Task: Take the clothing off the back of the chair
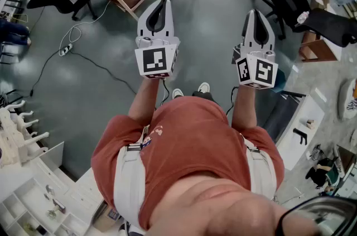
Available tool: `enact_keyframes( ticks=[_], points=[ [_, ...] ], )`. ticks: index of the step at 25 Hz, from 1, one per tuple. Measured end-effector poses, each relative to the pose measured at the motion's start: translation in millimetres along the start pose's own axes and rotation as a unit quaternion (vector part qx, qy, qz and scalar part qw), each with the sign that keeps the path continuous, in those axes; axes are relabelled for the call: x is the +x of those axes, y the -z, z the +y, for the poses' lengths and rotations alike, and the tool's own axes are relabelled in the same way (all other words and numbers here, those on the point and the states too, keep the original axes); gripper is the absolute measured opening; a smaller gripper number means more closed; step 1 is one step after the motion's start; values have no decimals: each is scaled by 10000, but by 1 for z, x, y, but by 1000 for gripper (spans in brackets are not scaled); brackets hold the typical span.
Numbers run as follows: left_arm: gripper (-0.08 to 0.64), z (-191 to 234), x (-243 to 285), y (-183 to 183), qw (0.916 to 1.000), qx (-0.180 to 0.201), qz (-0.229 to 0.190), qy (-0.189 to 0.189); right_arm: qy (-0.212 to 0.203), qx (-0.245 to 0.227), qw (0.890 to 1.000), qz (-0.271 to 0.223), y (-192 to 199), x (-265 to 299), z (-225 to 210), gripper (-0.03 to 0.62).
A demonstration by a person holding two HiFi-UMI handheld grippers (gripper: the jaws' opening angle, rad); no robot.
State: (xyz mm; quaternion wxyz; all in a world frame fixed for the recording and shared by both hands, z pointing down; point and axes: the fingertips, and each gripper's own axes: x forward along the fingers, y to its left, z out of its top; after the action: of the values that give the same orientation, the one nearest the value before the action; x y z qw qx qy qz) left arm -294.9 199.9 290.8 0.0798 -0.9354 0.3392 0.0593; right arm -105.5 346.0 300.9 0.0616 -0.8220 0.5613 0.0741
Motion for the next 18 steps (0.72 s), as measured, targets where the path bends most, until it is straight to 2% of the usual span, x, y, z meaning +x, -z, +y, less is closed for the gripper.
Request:
enact_keyframes(
  ticks=[12,18],
  points=[
    [14,-59,29,2,9999,15,114,-43,-81,23,9999,-105,-1,5,-55,29],
    [14,-99,53,10,9999,-64,148,-14,-70,133,9999,-65,7,1,-99,29]
  ],
)
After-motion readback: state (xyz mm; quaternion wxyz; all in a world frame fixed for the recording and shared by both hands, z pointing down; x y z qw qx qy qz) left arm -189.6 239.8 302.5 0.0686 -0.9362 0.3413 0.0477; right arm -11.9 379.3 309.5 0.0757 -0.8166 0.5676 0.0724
